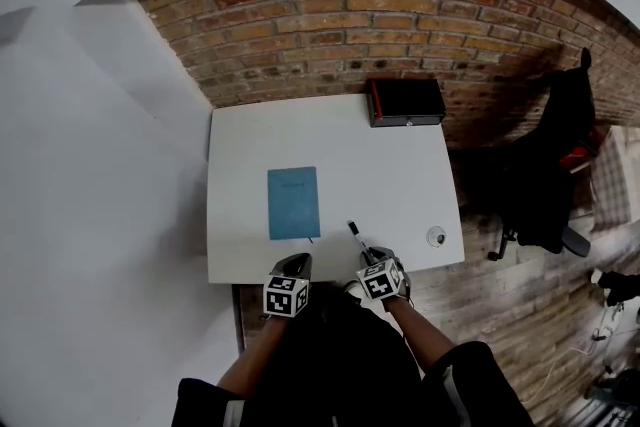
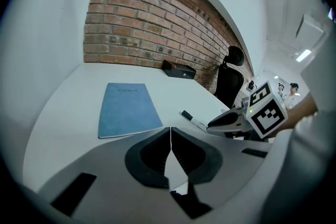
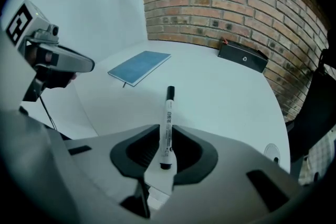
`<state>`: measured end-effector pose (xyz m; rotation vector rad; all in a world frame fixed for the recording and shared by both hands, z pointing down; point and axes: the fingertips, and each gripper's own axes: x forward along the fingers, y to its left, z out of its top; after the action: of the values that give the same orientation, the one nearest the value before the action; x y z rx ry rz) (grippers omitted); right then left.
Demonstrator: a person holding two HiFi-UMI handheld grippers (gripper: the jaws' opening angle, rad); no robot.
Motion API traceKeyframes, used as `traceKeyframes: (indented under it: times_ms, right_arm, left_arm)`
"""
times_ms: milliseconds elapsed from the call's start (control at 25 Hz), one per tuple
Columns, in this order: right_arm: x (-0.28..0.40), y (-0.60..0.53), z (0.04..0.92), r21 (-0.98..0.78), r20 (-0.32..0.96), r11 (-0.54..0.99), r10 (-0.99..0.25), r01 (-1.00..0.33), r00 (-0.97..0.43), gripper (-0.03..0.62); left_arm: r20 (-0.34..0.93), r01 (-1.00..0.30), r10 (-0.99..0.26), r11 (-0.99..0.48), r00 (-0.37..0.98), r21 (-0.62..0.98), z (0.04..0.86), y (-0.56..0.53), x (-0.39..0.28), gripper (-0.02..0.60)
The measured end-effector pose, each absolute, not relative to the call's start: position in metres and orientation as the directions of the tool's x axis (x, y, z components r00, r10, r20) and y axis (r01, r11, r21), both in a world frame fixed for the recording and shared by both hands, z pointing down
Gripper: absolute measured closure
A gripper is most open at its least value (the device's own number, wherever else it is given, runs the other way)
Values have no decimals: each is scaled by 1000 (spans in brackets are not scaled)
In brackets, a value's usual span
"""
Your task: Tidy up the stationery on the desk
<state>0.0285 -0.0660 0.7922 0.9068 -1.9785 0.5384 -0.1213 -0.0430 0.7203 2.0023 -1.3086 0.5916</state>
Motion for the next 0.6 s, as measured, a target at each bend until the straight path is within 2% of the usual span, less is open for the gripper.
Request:
traceKeyframes:
  times_ms: [360,600]
  right_arm:
    - [30,-70,800,-18,876,627,-366,-779,-315,510]
    - [30,-74,800,-72,879,585,-346,-808,-329,513]
  left_arm:
    - [679,-899,-590,-316,437,303,726,-54,-120,565]
    - [677,-892,-583,-330,449,308,725,-59,-127,565]
